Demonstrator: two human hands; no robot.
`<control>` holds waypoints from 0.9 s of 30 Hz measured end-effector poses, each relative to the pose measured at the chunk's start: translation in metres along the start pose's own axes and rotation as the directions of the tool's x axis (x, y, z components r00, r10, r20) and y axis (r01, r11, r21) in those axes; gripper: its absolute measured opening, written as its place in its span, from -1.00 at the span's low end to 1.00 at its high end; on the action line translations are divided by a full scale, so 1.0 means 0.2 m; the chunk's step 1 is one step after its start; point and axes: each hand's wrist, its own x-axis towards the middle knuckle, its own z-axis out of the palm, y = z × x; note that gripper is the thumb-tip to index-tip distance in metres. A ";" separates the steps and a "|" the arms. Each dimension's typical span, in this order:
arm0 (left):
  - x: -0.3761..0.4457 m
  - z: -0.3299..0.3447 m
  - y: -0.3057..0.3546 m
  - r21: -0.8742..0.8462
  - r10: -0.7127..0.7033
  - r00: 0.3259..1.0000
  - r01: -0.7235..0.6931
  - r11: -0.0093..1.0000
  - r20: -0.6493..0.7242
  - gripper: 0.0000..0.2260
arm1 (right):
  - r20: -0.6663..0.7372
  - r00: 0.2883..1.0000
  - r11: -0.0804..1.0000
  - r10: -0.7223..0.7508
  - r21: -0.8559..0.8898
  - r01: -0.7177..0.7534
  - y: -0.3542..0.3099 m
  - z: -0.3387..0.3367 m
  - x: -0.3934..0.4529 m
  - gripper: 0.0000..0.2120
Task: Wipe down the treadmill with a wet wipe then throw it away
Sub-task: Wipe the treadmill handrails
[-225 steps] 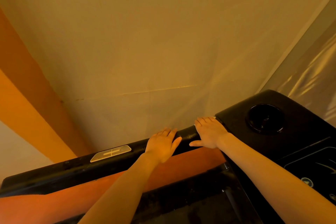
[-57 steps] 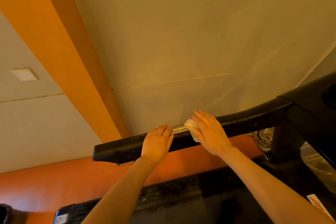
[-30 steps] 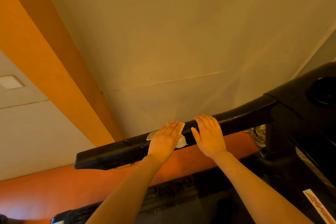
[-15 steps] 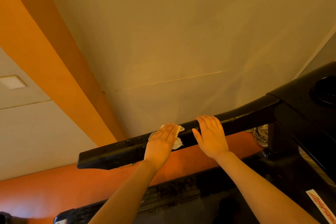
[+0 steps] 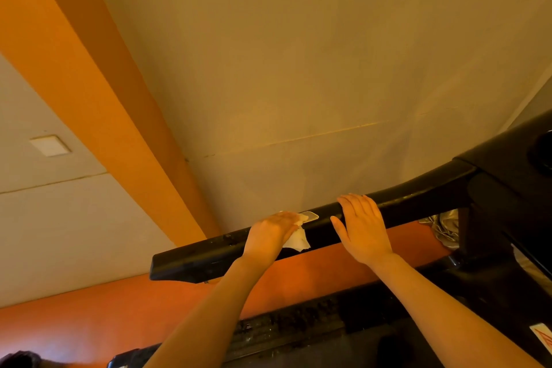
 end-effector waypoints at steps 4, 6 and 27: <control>-0.04 -0.01 -0.01 0.004 0.016 0.994 -0.015 1.000 -0.107 -0.64 | 0.015 1.000 1.000 0.018 -0.001 -0.018 -0.01 0.00 0.01 -0.36; -0.05 0.02 -0.08 0.006 0.101 0.905 -0.108 0.994 -0.412 -0.66 | 0.025 0.999 1.000 0.022 -0.013 -0.022 -0.01 -0.01 0.00 -0.34; -0.03 0.19 -0.25 0.021 0.232 0.755 -0.277 0.961 -0.614 -0.67 | 0.035 0.999 0.999 0.030 -0.025 -0.029 -0.02 -0.01 0.00 -0.32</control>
